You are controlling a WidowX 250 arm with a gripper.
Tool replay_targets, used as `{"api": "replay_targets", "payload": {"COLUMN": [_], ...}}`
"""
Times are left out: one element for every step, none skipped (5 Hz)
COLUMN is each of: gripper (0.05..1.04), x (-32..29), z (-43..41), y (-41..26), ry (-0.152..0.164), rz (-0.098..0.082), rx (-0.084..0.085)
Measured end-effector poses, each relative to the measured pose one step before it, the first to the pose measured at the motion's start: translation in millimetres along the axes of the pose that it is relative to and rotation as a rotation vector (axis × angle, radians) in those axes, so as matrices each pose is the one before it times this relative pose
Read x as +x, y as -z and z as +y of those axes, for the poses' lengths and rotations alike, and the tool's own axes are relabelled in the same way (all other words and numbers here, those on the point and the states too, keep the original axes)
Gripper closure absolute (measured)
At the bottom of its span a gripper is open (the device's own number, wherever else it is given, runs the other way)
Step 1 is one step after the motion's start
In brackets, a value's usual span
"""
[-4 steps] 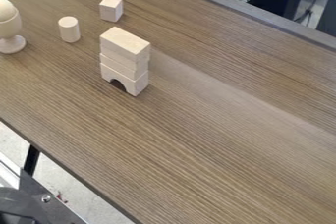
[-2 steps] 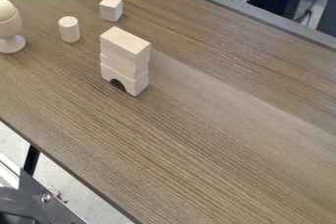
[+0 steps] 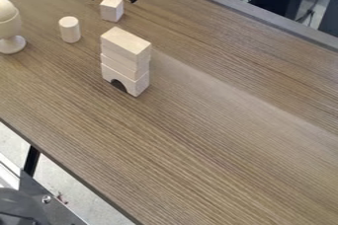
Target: Move the rectangular block at the table
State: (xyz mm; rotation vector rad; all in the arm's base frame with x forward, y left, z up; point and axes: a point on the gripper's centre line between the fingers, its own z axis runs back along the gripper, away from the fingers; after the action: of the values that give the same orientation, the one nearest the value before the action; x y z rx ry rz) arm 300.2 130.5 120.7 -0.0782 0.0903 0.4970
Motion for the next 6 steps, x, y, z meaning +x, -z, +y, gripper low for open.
{"api": "replay_targets", "payload": {"gripper": [0.086,0.086,0.086,0.086,0.086,0.086], "x": [-9.19,-6.86,-4.35,-0.82,-5.57,-2.41], "z": [-8.62,-14.2,-5.7,-1.67,0.02,0.69], "y": [5.14,10.28,5.4,-4.02,-0.33,0.53], "ry": [-0.041,-0.0486,-0.1085,-0.0648,-0.0673,-0.0731], "rz": [-0.0293,-0.0662,-0.0341,-0.0235,-0.0087,0.0045], "rx": [0.0506,0.0755,-0.0064,0.02,-0.0079,-0.0057]}}
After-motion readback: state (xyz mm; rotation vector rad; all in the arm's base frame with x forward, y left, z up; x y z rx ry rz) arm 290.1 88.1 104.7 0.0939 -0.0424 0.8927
